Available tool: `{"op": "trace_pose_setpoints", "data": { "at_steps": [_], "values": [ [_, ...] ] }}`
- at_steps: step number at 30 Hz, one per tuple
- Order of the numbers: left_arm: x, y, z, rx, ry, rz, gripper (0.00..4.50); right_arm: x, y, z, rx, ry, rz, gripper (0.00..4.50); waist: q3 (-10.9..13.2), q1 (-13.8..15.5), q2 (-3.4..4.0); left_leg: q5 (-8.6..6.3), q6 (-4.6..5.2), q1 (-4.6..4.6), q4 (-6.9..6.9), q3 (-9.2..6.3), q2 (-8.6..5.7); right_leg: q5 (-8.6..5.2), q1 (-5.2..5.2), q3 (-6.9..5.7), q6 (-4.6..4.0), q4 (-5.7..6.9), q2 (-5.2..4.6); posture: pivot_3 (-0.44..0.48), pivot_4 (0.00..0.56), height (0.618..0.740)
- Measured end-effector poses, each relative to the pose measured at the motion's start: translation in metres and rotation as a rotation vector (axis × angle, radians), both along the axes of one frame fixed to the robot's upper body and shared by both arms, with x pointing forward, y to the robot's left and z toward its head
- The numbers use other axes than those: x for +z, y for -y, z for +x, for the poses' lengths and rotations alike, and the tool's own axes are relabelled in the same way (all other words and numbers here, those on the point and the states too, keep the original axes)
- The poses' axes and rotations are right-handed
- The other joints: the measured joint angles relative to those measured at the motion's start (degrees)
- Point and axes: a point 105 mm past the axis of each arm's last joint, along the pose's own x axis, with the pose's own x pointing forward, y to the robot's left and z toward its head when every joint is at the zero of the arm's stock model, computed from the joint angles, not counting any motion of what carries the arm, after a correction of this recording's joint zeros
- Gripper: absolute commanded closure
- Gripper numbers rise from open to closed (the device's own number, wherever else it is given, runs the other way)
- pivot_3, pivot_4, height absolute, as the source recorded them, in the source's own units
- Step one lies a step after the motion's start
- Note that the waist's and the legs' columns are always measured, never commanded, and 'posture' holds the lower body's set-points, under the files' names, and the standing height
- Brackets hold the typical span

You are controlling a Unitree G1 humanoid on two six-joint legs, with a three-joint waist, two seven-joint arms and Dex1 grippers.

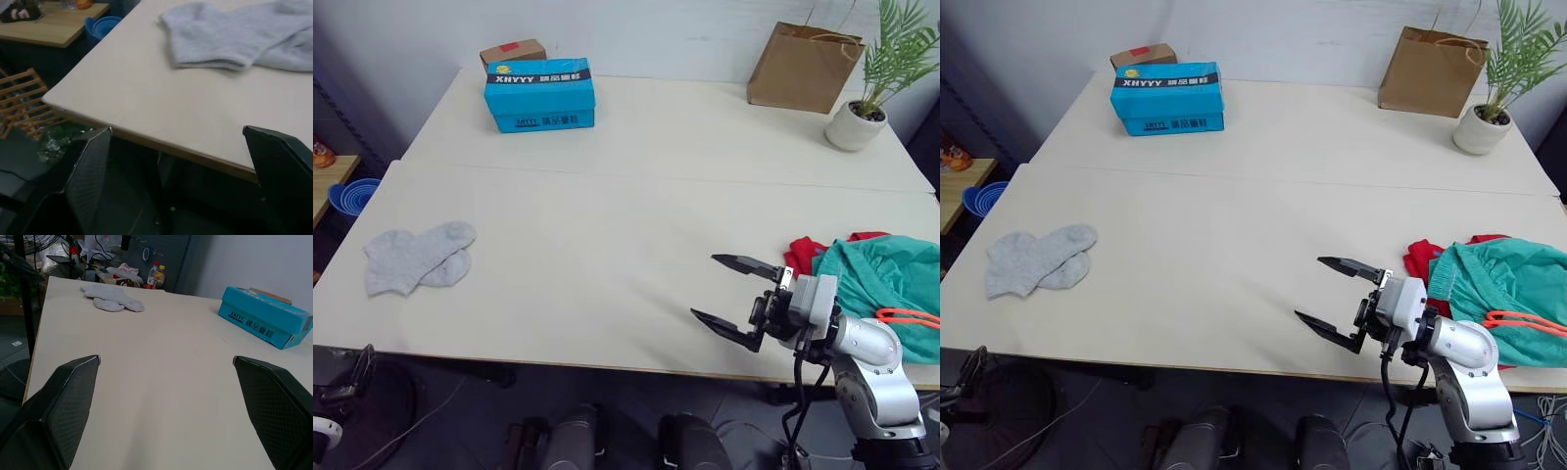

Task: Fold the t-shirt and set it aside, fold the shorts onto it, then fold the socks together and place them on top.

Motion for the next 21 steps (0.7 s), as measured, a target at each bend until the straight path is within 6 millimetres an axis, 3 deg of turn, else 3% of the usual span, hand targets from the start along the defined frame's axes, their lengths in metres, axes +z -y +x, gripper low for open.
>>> {"op": "trace_pose_setpoints", "data": {
  "at_steps": [5,8,12,20,21],
  "values": [
    [0.029,0.026,0.046,-0.313,-0.142,0.302,0.0,0.001,-0.011,-0.003,0.052,-0.031,0.009,0.05,-0.03,0.66,-0.02,0.15,-0.24,0.0,-0.32,0.42,0.0,-0.1,-0.24,0.45,-0.19,0.08,0.06,0.0,0.15,0.74],
    [0.043,0.042,0.077,-0.401,-0.146,0.316,0.0,0.003,-0.012,-0.002,0.06,-0.053,0.017,0.05,-0.04,0.85,-0.03,0.25,-0.41,0.0,-0.35,0.46,0.01,-0.02,-0.37,0.5,-0.05,0.28,0.06,0.0,0.15,0.74],
    [0.032,0.057,0.098,-0.479,-0.241,0.349,0.0,0.002,-0.012,-0.004,0.066,-0.066,0.003,0.05,-0.06,0.12,-0.07,0.25,-0.56,0.0,-0.58,0.52,-0.01,0.04,-0.42,0.49,0.05,0.39,0.1,0.0,0.15,0.74],
    [0.013,0.052,0.132,-0.467,-0.304,0.278,0.0,0.001,-0.01,-0.005,0.03,-0.091,0.01,0.05,-0.07,-0.42,-0.08,0.53,-0.61,0.1,-0.73,0.49,-0.01,0.02,-0.37,0.31,0.04,0.5,0.14,0.0,0.15,0.74],
    [0.013,0.053,0.135,-0.472,-0.306,0.271,0.19,0.001,-0.01,-0.004,0.025,-0.09,0.012,0.01,-0.07,-0.35,-0.08,0.6,-0.62,0.11,-0.72,0.48,-0.02,0.02,-0.36,0.31,0.04,0.52,0.1,0.0,0.15,0.74]
  ]
}}
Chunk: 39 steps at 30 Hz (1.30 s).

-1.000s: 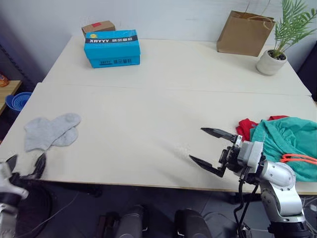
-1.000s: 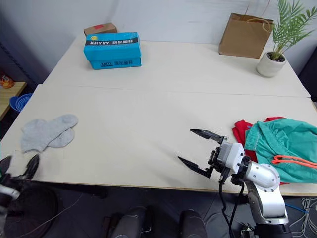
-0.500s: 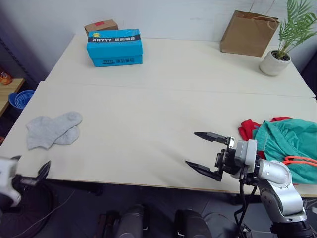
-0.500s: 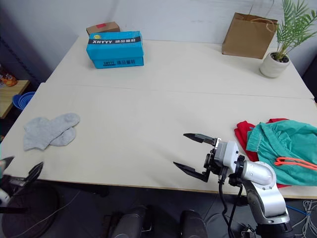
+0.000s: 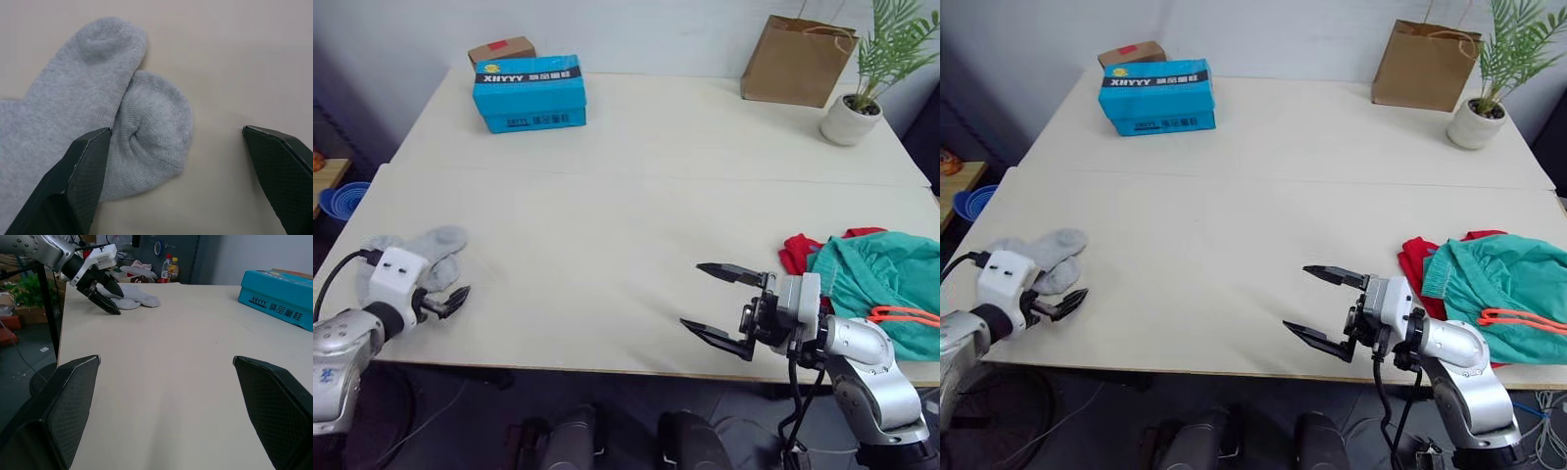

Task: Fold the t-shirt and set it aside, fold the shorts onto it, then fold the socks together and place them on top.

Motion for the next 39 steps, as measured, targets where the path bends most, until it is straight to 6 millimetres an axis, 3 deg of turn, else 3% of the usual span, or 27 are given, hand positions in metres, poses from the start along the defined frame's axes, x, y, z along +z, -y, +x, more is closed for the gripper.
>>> {"op": "trace_pose_setpoints", "data": {
  "at_steps": [3,14,18,22,30,34,39],
  "values": [
    [-0.003,0.003,0.006,-0.01,-0.03,-0.023,0.88,0.001,0.0,0.001,-0.015,0.001,0.004,0.0,-0.01,0.19,0.0,0.11,-0.06,0.2,0.0,-0.01,-0.04,0.04,0.13,0.08,-0.06,0.02,-0.07,0.0,0.15,0.74],
    [-0.004,0.013,0.023,-0.054,-0.105,-0.101,4.48,0.002,0.01,0.001,-0.087,0.009,0.003,0.0,-0.04,1.05,0.08,0.11,-0.14,0.66,-0.3,0.04,-0.01,0.04,0.13,0.21,-0.12,0.04,-0.05,0.0,0.15,0.74],
    [-0.003,0.024,0.026,-0.097,-0.096,-0.159,4.48,0.001,0.013,0.002,-0.106,0.006,-0.012,0.0,-0.04,1.47,0.08,0.09,-0.11,0.64,-0.28,0.04,-0.02,0.04,0.13,0.21,-0.12,-0.03,-0.09,0.0,0.15,0.74],
    [-0.007,0.087,0.026,-0.355,-0.095,-0.254,4.48,0.003,0.022,0.003,-0.138,0.019,-0.039,0.0,-0.05,1.72,0.03,0.05,-0.05,0.53,-0.22,0.04,-0.09,0.08,0.21,0.23,-0.04,-0.17,-0.12,0.0,0.15,0.74],
    [-0.01,0.227,0.017,-0.828,-0.139,-0.403,4.48,-0.011,0.053,-0.006,-0.235,-0.045,-0.148,0.0,-0.06,1.55,-0.01,0.3,0.34,0.05,0.07,0.02,-0.08,0.1,0.15,0.05,-0.02,-0.04,0.03,0.0,0.15,0.74],
    [-0.011,0.269,0.014,-0.953,-0.167,-0.428,4.48,-0.019,0.066,-0.014,-0.286,-0.101,-0.182,0.0,-0.06,1.32,-0.02,0.37,0.46,0.04,0.17,0.02,-0.05,0.1,0.16,0.06,-0.02,-0.02,0.06,0.0,0.15,0.74],
    [-0.014,0.305,0.013,-1.043,-0.187,-0.441,4.48,-0.02,0.073,-0.023,-0.322,-0.12,-0.204,0.0,-0.06,1.58,-0.02,0.33,0.54,-0.1,0.43,-0.08,-0.04,0.1,0.2,-0.03,-0.02,0.0,0.03,0.0,0.15,0.74]
  ]
}}
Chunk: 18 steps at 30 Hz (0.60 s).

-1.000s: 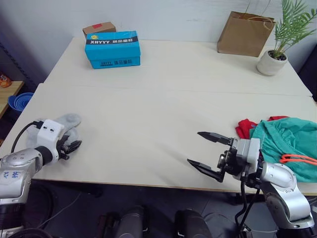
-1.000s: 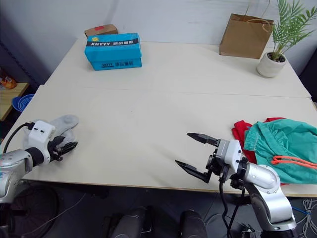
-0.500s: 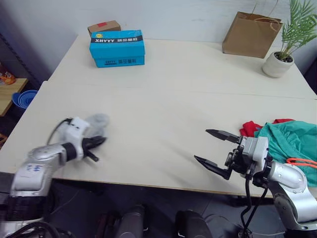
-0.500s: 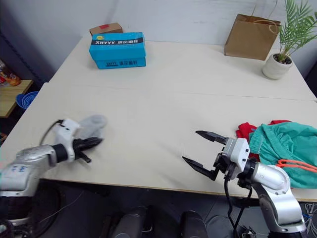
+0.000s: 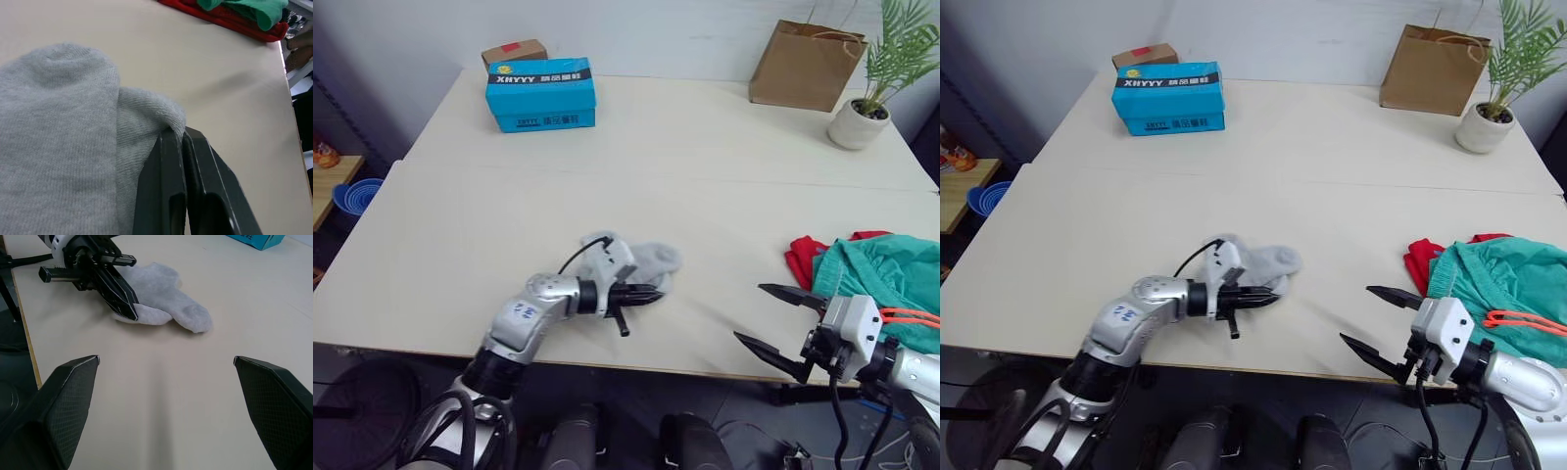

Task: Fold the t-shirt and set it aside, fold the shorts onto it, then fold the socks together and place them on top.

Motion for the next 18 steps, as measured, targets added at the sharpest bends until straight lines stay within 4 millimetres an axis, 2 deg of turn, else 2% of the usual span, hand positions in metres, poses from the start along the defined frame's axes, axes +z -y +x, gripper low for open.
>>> {"op": "trace_pose_setpoints", "data": {
  "at_steps": [2,3,6,10,14,18],
  "values": [
    [0.0,0.009,-0.002,-0.032,-0.015,-0.013,4.48,-0.002,-0.001,-0.004,0.002,-0.011,-0.006,0.0,0.0,0.02,0.0,-0.03,0.04,-0.01,0.07,-0.02,0.0,0.0,0.03,-0.02,0.0,0.0,-0.01,0.0,0.15,0.74],
    [0.0,0.01,-0.004,-0.049,-0.021,-0.013,4.27,-0.001,-0.001,-0.004,0.005,-0.008,-0.008,0.0,0.0,0.02,0.0,-0.03,0.04,-0.02,0.08,-0.03,0.0,0.0,0.03,-0.03,0.0,0.0,-0.01,0.0,0.15,0.74],
    [0.0,0.01,-0.008,-0.082,-0.028,-0.014,3.5,0.001,0.002,-0.004,-0.011,0.001,-0.015,0.0,0.0,-0.15,0.0,-0.03,0.04,-0.01,0.08,-0.03,0.01,0.0,0.03,-0.03,0.0,0.02,0.0,0.0,0.15,0.74],
    [0.008,0.004,-0.02,-0.144,-0.032,-0.063,2.27,-0.003,0.0,-0.007,0.0,-0.023,-0.012,0.0,0.0,-0.17,0.0,-0.03,0.04,-0.02,0.12,-0.07,0.03,0.0,0.04,-0.05,0.0,0.01,0.0,0.0,0.15,0.74],
    [0.032,-0.011,-0.031,-0.234,-0.012,-0.153,2.27,-0.002,-0.016,-0.006,0.057,-0.041,0.013,0.0,0.0,-0.32,0.01,-0.04,0.01,-0.01,0.21,-0.12,0.08,-0.01,0.08,-0.06,-0.02,0.02,0.01,0.0,0.15,0.74],
    [0.056,-0.037,-0.019,-0.203,0.048,-0.191,2.27,-0.004,-0.034,0.001,0.092,-0.061,0.016,0.0,0.01,-0.25,0.01,-0.16,-0.2,-0.03,0.29,-0.13,0.08,-0.01,0.08,-0.06,-0.03,0.02,0.01,0.0,0.15,0.74]
  ]
}}
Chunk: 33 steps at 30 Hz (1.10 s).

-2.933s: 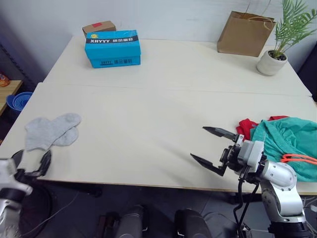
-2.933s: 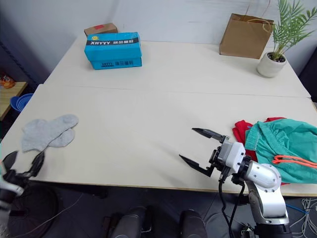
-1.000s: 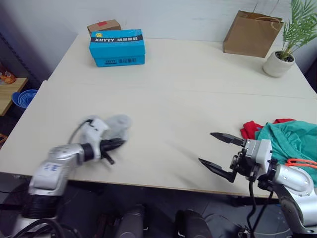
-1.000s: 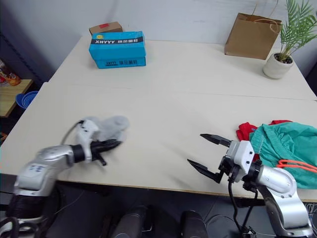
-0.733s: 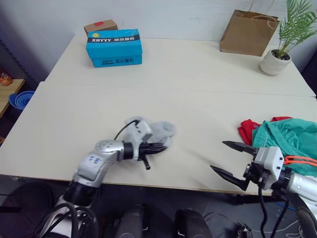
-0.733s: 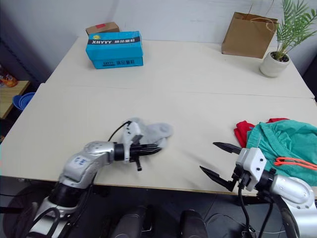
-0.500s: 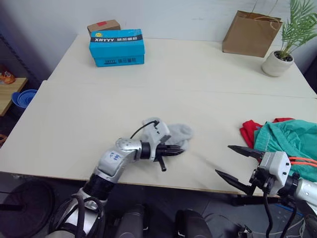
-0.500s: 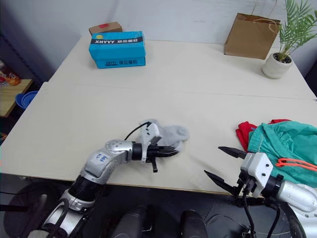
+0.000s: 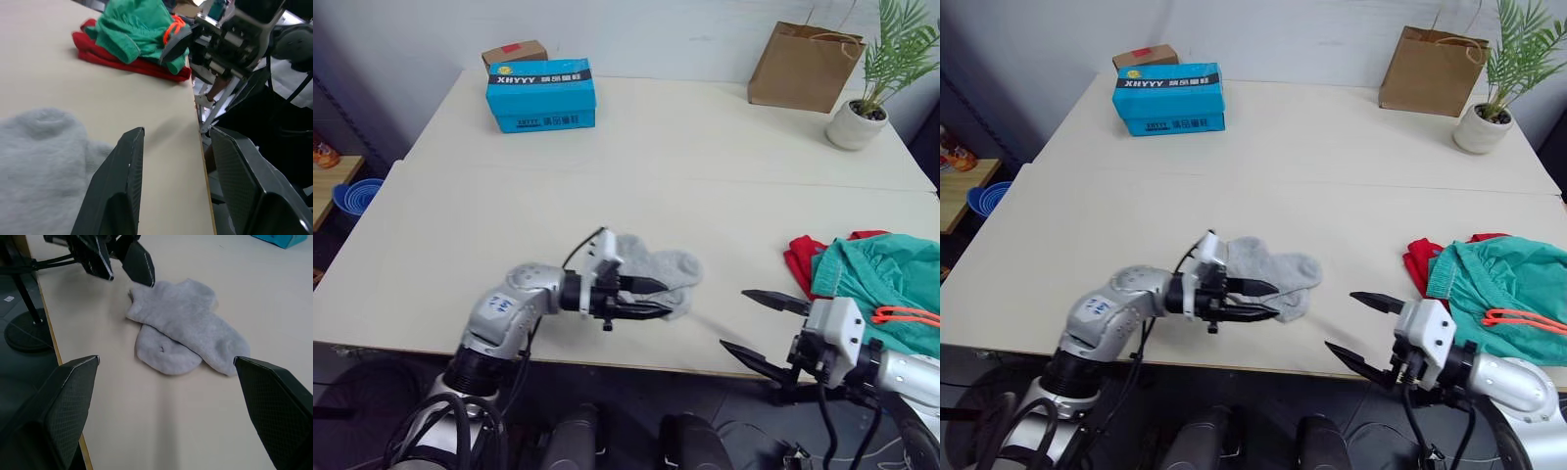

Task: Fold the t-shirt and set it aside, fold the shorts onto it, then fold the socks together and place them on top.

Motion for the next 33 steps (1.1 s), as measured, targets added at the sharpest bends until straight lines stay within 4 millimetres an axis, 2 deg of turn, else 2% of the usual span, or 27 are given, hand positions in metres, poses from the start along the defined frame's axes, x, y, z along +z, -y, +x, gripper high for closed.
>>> {"op": "trace_pose_setpoints", "data": {
  "at_steps": [2,4,7,9,12,15,16,23,26,33],
  "values": [
    [0.014,-0.023,0.023,0.096,0.051,0.002,2.27,-0.004,-0.015,0.002,0.04,-0.028,0.001,0.0,0.0,0.05,0.0,-0.01,-0.01,-0.01,0.02,0.0,-0.01,0.0,-0.02,-0.01,0.0,0.01,-0.01,0.0,0.15,0.74],
    [0.023,-0.047,0.046,0.191,0.138,0.055,2.23,-0.01,-0.027,0.003,0.068,-0.052,0.0,0.4,0.0,0.12,0.0,-0.02,0.01,-0.01,0.01,0.0,-0.04,0.0,-0.02,-0.04,0.01,0.01,-0.01,0.0,0.15,0.74],
    [0.019,-0.074,0.082,0.314,0.218,0.145,2.86,-0.019,-0.042,0.008,0.086,-0.057,-0.021,1.32,0.0,0.23,-0.03,-0.04,0.05,-0.07,0.02,0.03,-0.1,0.02,-0.08,-0.11,0.04,0.02,-0.02,0.0,0.15,0.74],
    [0.013,-0.086,0.107,0.397,0.234,0.186,3.48,-0.031,-0.048,0.015,0.076,-0.073,-0.046,2.03,0.03,0.43,-0.09,0.02,0.24,-0.14,0.06,0.02,-0.13,0.06,-0.11,-0.24,0.12,0.03,-0.02,0.0,0.15,0.74],
    [0.003,-0.087,0.125,0.449,0.244,0.222,4.42,-0.044,-0.05,0.023,0.045,-0.087,-0.066,3.07,0.04,0.32,-0.12,0.01,0.39,-0.25,0.13,0.04,-0.18,0.11,-0.17,-0.6,0.21,0.06,-0.03,0.0,0.15,0.74],
    [-0.009,-0.073,0.134,0.449,0.235,0.231,4.5,-0.049,-0.054,0.029,0.04,-0.08,-0.085,4.21,0.05,0.08,-0.14,0.06,0.49,-0.37,0.17,0.06,-0.21,0.16,-0.17,-0.74,0.31,0.12,0.08,0.0,0.15,0.74],
    [-0.012,-0.068,0.136,0.444,0.232,0.234,4.5,-0.049,-0.055,0.03,0.04,-0.078,-0.089,4.46,0.06,0.03,-0.16,0.06,0.49,-0.38,0.17,0.06,-0.21,0.16,-0.17,-0.74,0.31,0.12,0.1,0.0,0.15,0.74],
    [-0.031,-0.043,0.138,0.42,0.201,0.256,4.5,-0.058,-0.06,0.034,0.024,-0.086,-0.112,4.46,0.09,-0.25,-0.21,0.08,0.52,-0.38,0.27,0.06,-0.2,0.17,-0.19,-0.72,0.33,0.1,0.08,0.0,0.15,0.74],
    [-0.035,-0.04,0.136,0.401,0.19,0.264,4.5,-0.056,-0.057,0.038,0.011,-0.073,-0.117,4.46,0.09,-0.33,-0.21,0.09,0.51,-0.37,0.28,0.05,-0.19,0.17,-0.22,-0.72,0.33,0.14,0.06,0.0,0.15,0.74],
    [-0.042,-0.04,0.123,0.306,0.161,0.267,4.5,-0.052,-0.036,0.054,-0.033,-0.063,-0.156,4.46,0.09,-0.33,-0.21,0.09,0.51,-0.36,0.29,0.04,-0.2,0.17,-0.21,-0.73,0.32,0.17,0.05,0.0,0.15,0.74]
  ]
}}
